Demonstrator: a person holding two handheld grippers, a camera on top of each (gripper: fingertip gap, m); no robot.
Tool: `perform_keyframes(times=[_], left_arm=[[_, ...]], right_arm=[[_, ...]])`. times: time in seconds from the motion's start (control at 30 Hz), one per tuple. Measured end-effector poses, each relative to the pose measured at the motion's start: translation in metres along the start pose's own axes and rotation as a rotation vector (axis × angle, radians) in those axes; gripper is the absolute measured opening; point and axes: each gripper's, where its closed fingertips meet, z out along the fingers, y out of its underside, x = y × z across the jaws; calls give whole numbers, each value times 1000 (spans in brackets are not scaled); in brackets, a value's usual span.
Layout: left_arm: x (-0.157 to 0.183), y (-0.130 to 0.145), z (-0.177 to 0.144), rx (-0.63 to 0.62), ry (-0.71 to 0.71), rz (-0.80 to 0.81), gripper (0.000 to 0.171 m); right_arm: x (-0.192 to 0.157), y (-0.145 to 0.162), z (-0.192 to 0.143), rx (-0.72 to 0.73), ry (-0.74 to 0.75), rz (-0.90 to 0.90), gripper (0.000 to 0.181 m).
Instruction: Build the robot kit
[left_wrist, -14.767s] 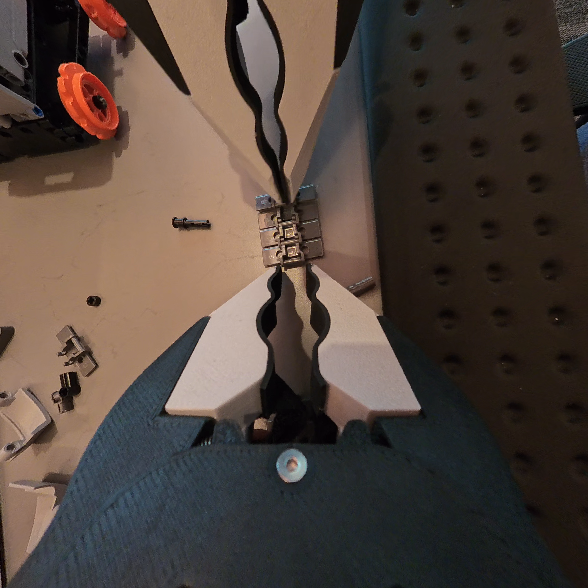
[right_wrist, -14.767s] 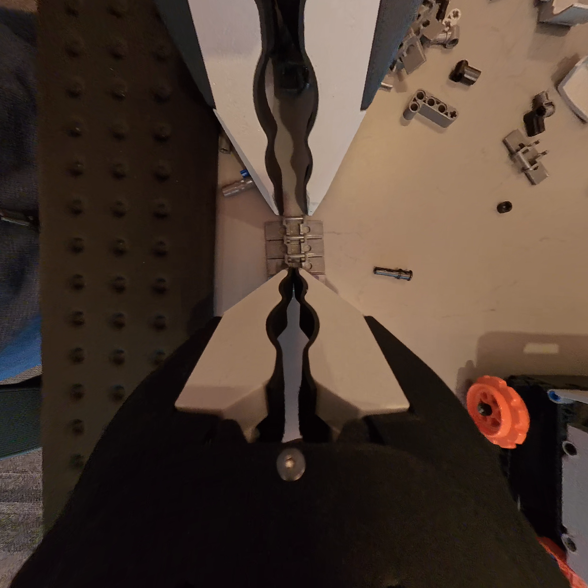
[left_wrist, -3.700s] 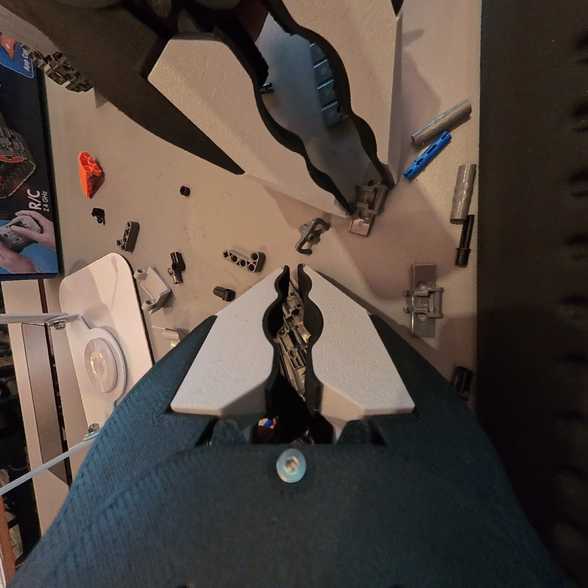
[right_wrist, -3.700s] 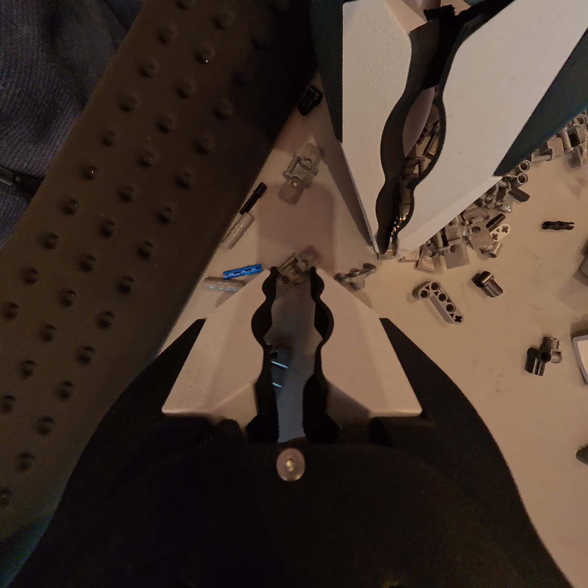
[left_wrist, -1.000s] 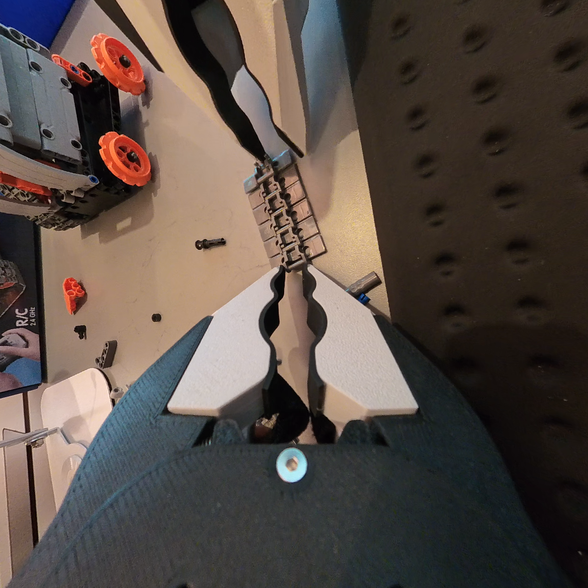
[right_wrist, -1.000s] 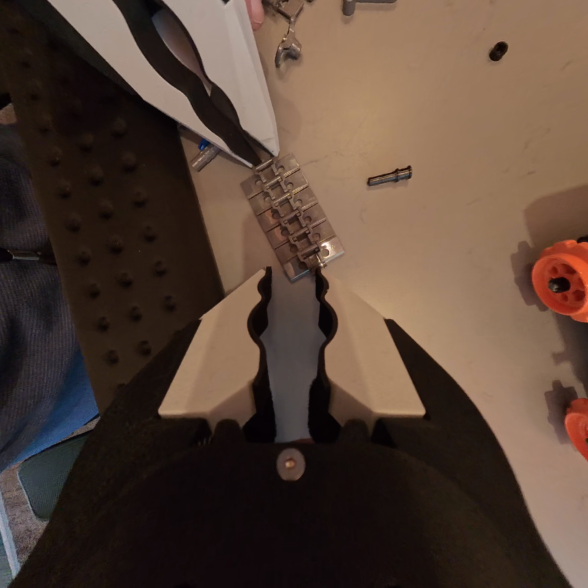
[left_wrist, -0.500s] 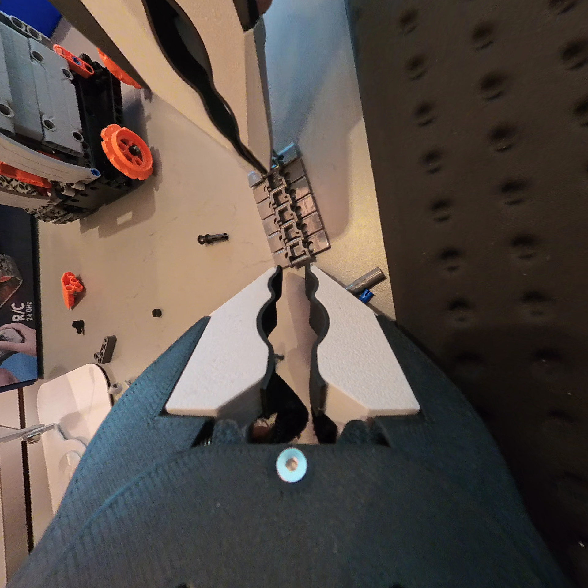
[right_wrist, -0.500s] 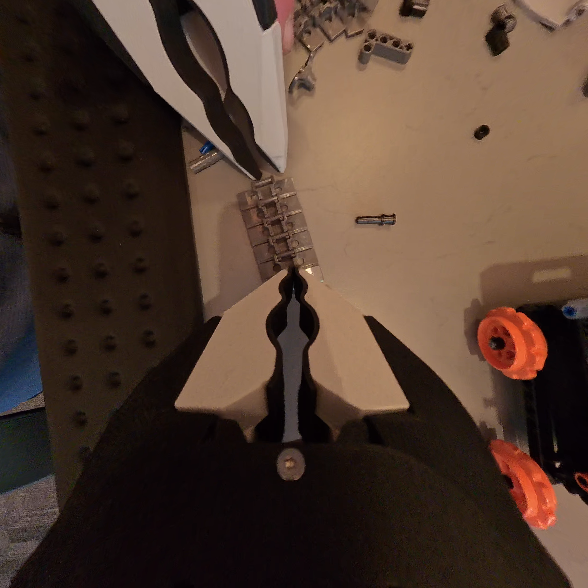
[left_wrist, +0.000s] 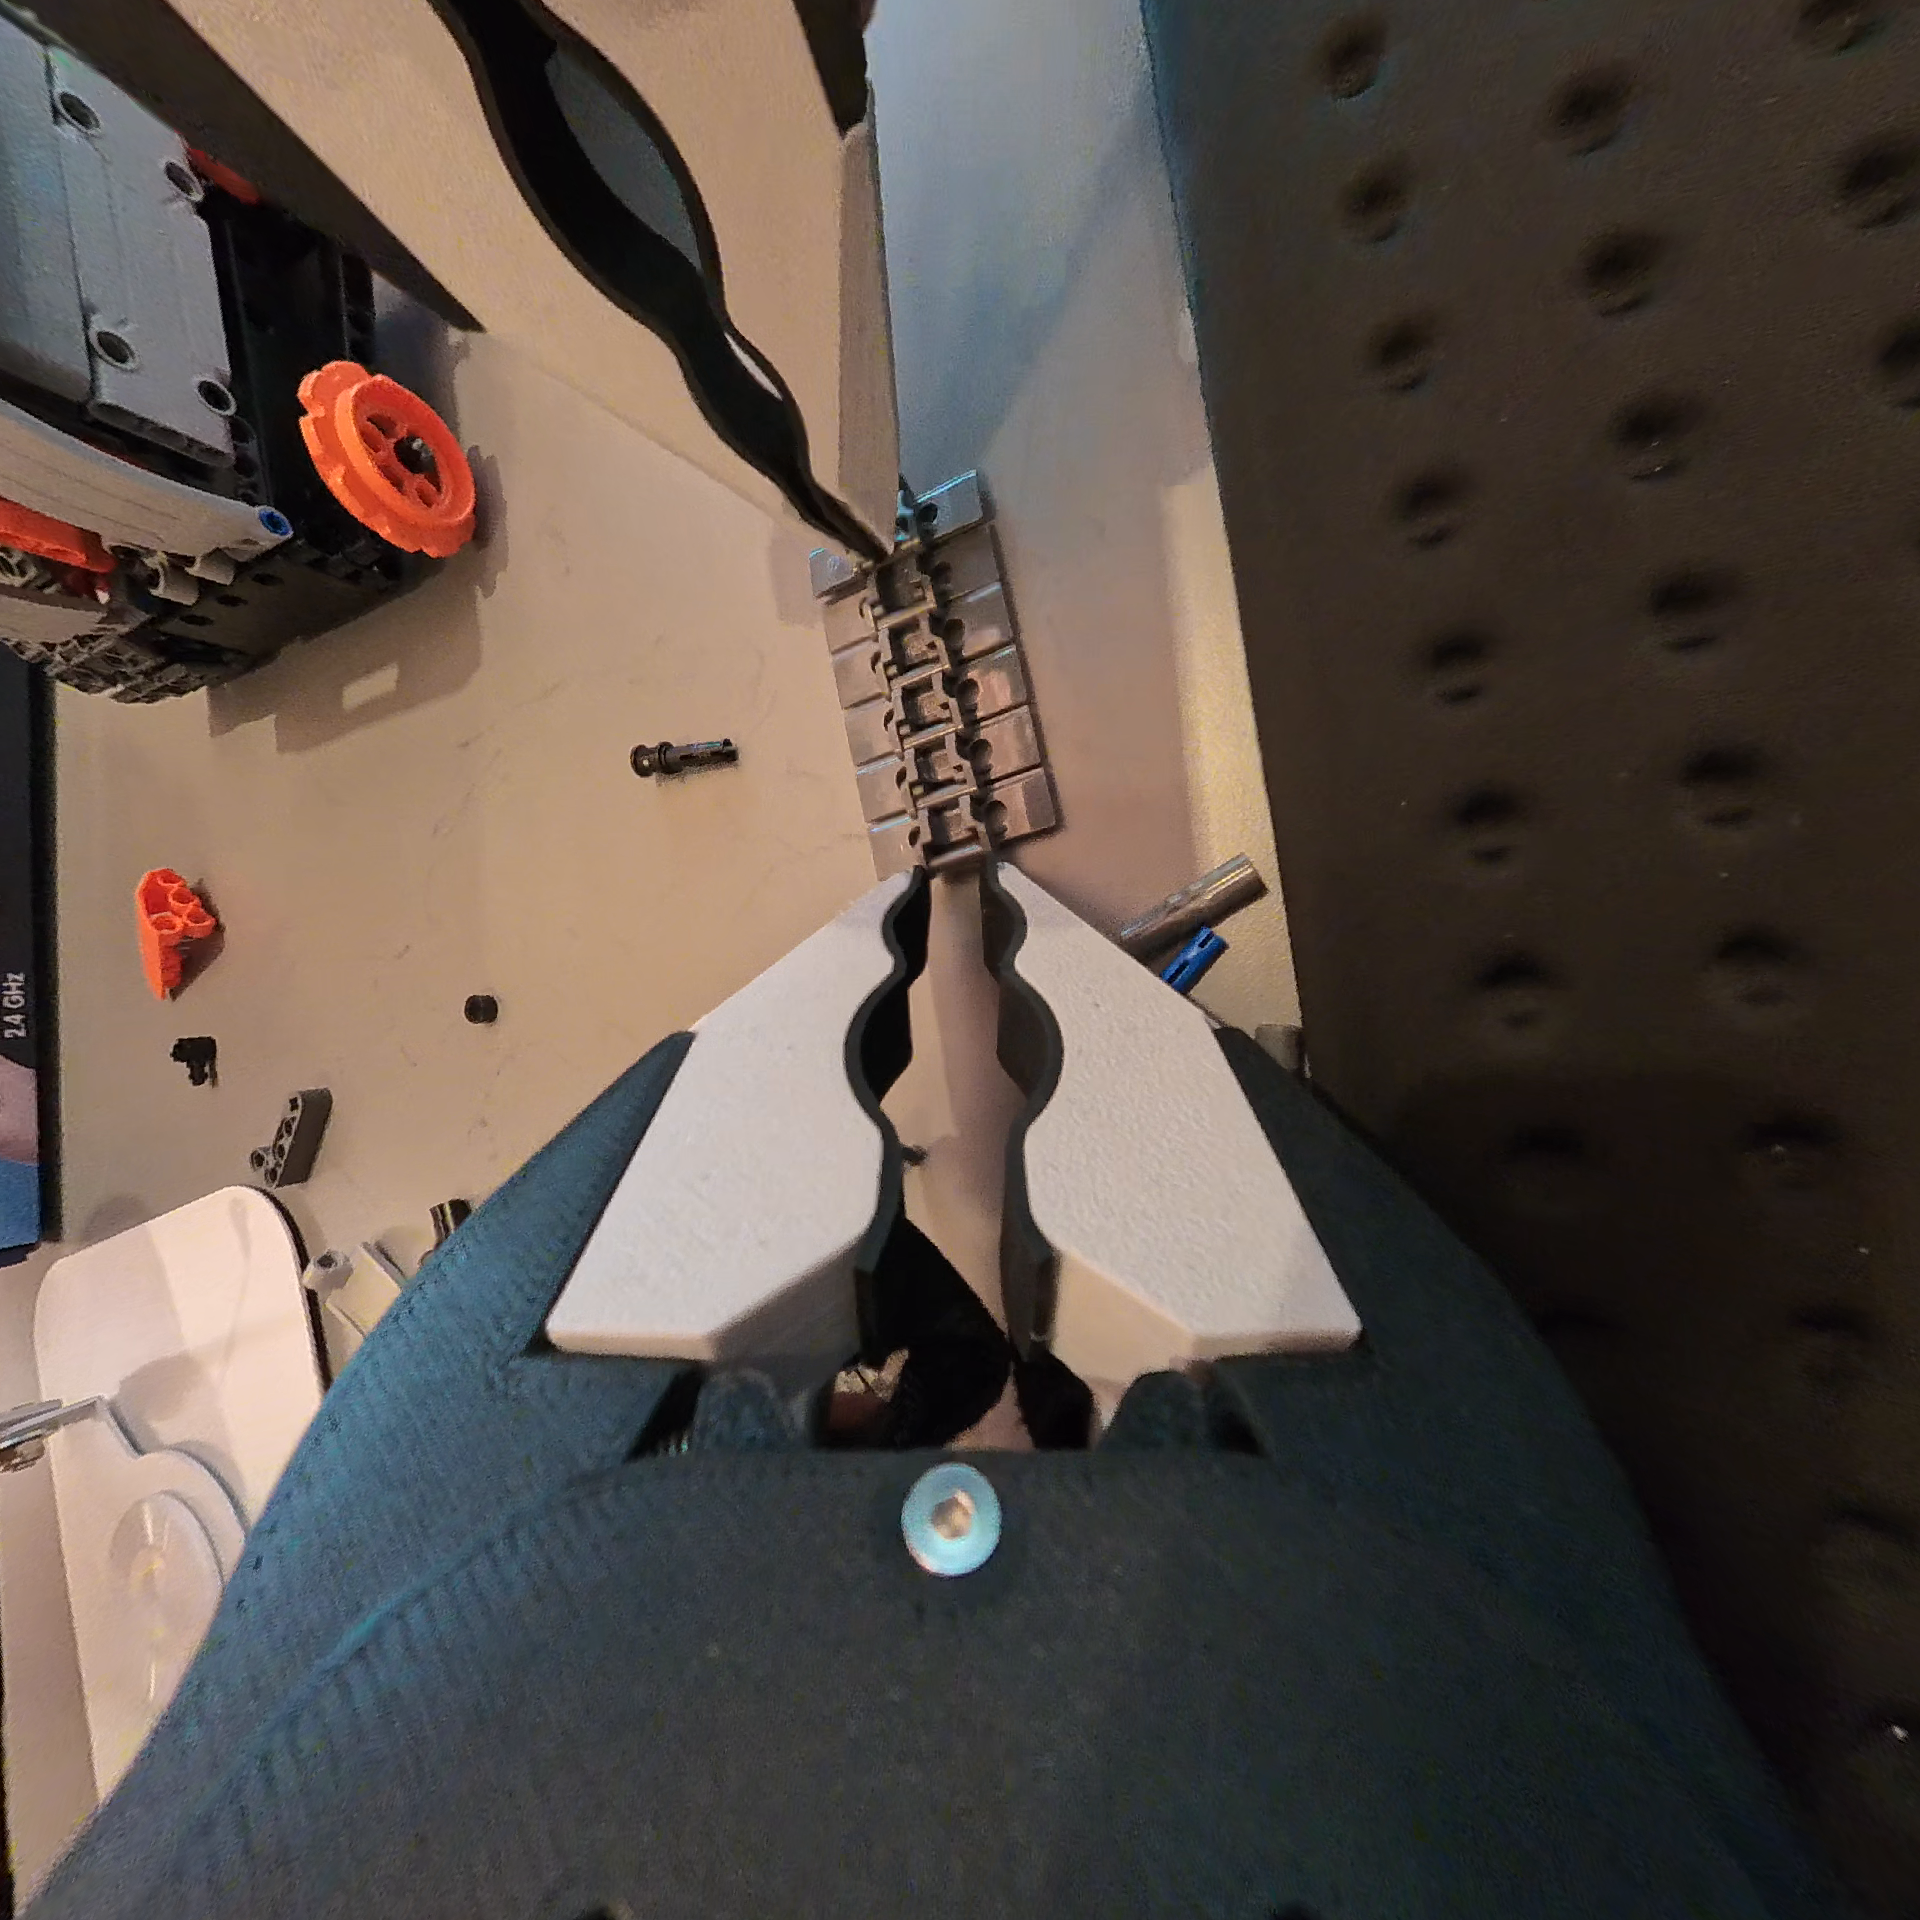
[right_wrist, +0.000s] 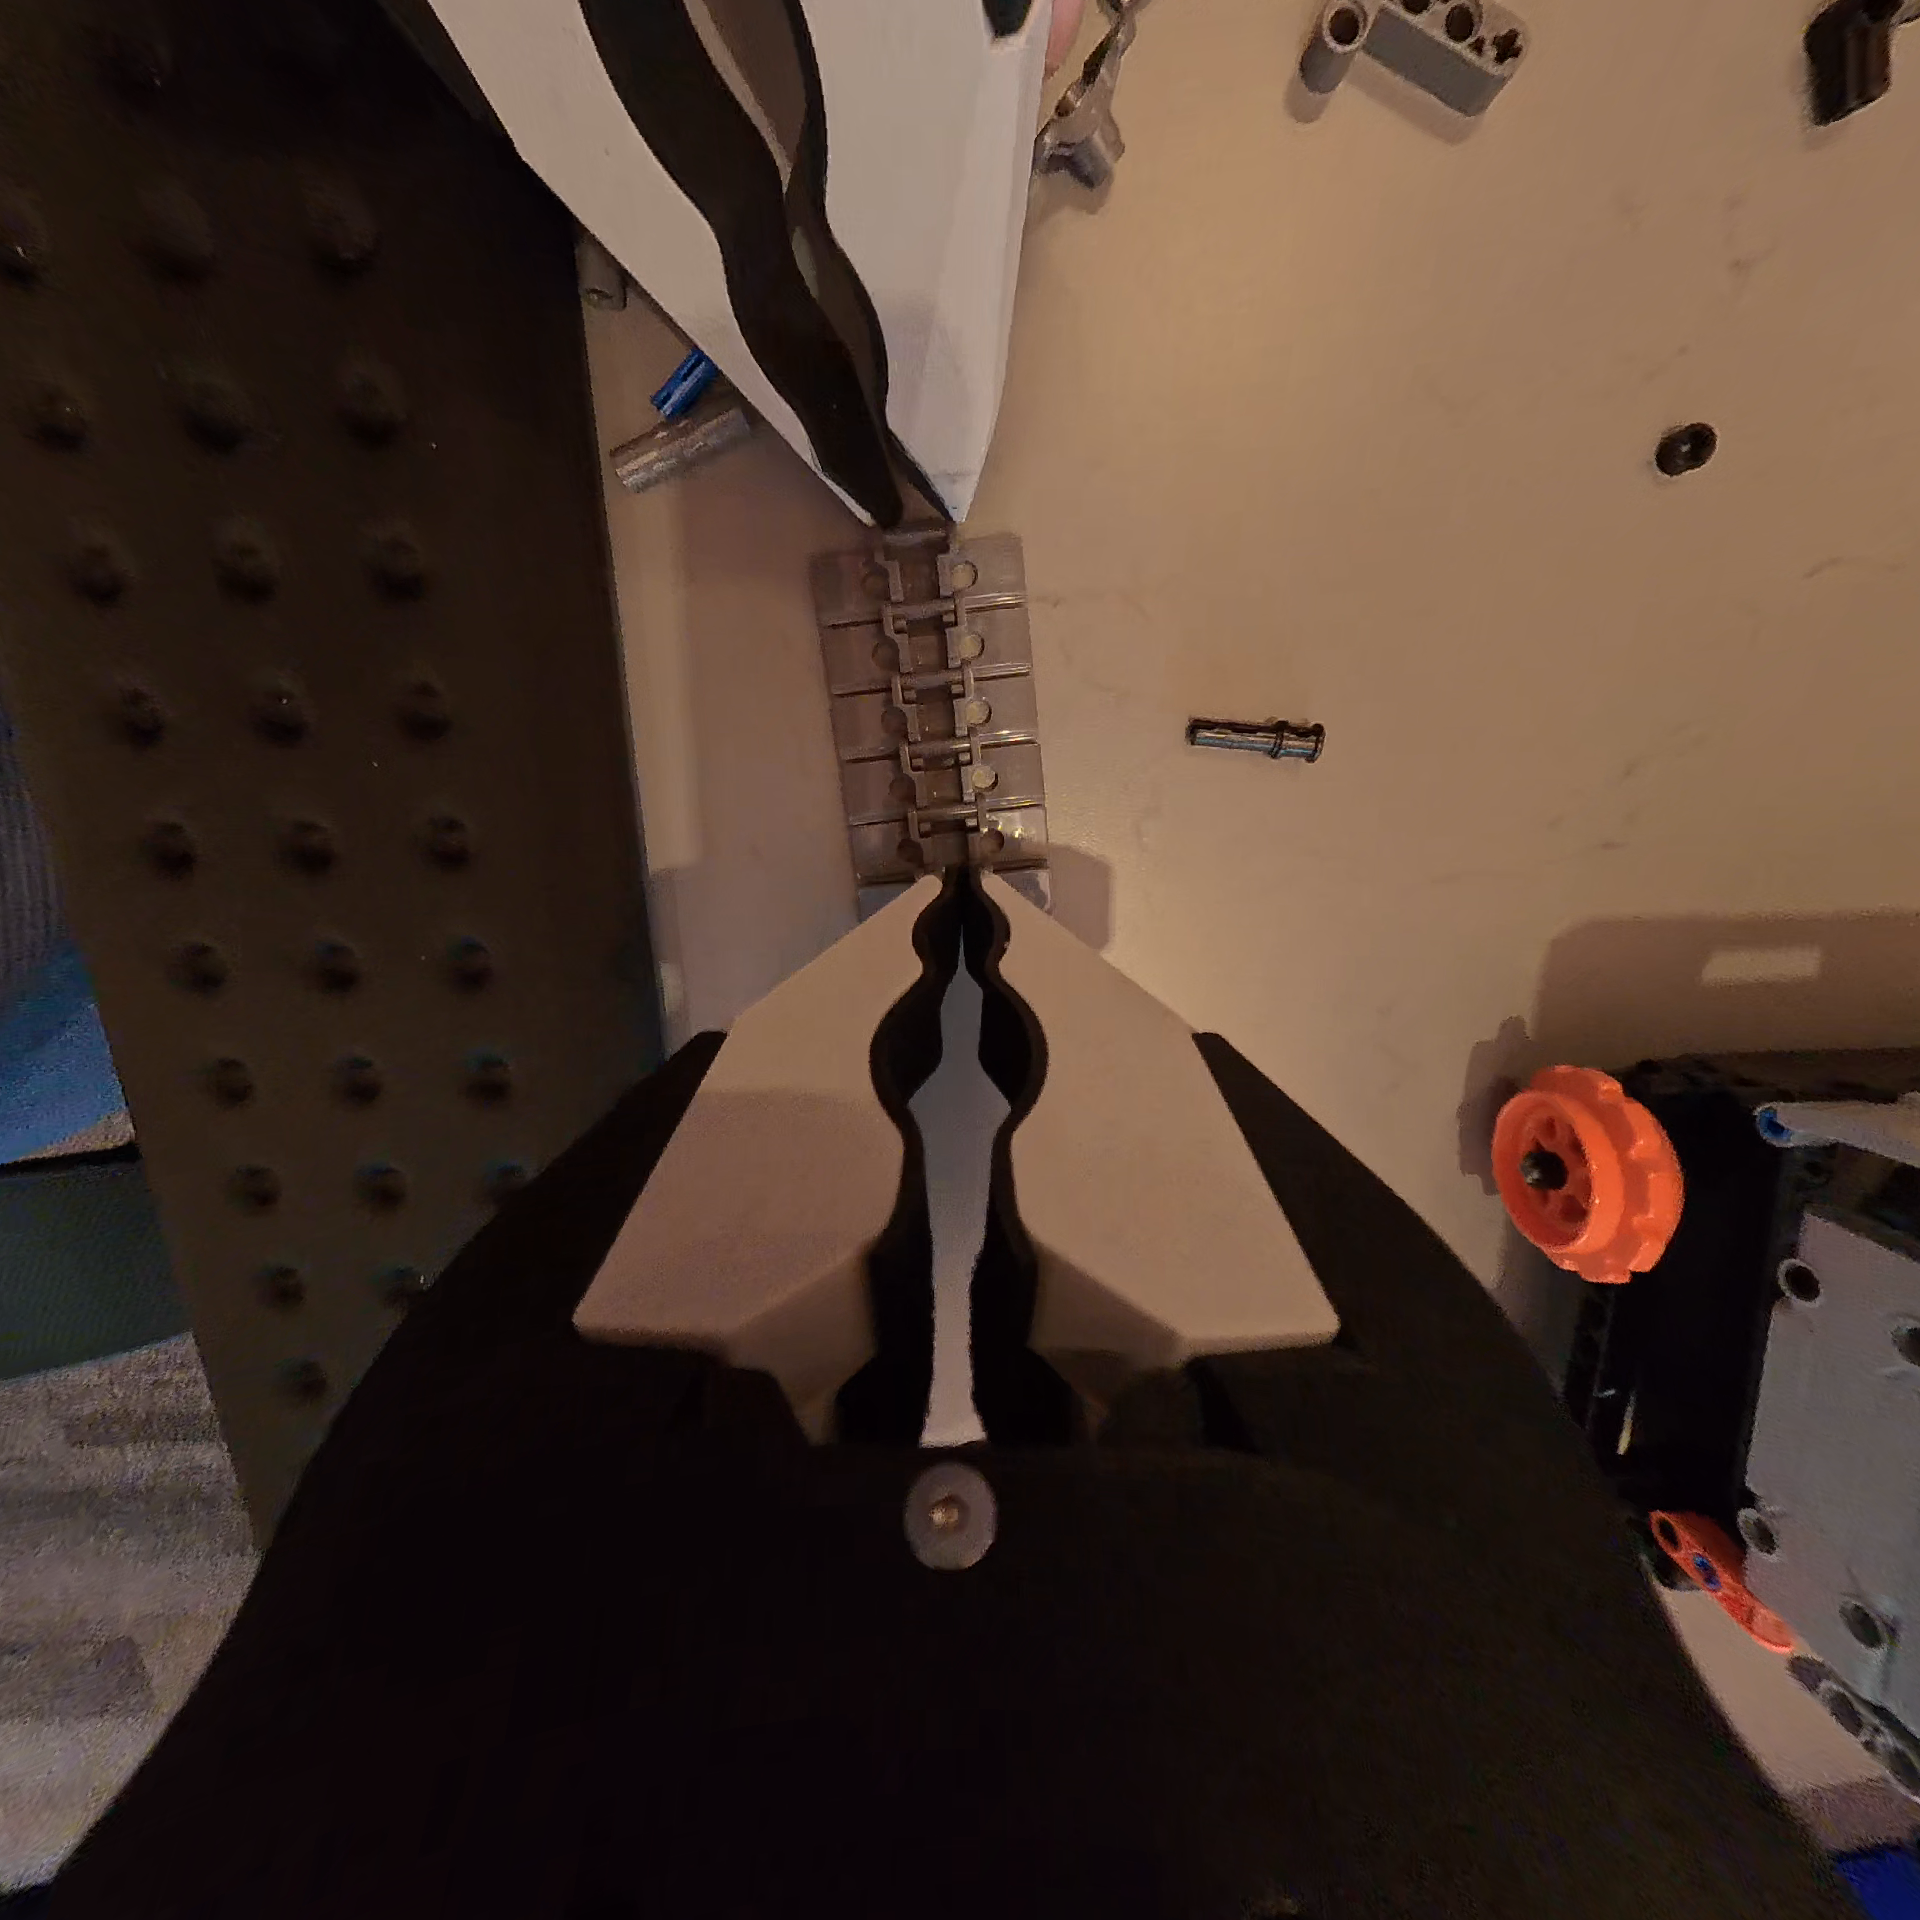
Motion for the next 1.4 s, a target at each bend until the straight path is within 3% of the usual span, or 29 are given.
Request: perform_keyframes(times=[0.5,0.73,0.9,1.1,1.4], left_arm=[[4,11,-12,-28,30,4,13],[-22,39,-62,-39,-51,-103,12],[-18,73,-89,-122,-57,-176,12],[-8,85,-68,-193,-56,-184,13],[-11,77,-48,-228,-124,-173,11]], right_arm=[[0,2,2,-249,-73,-63,0],[-1,-3,1,-135,-49,-43,2],[1,-6,-12,-60,-7,-41,1],[5,-14,-11,5,27,-41,3],[4,-23,-11,84,65,-54,0]])
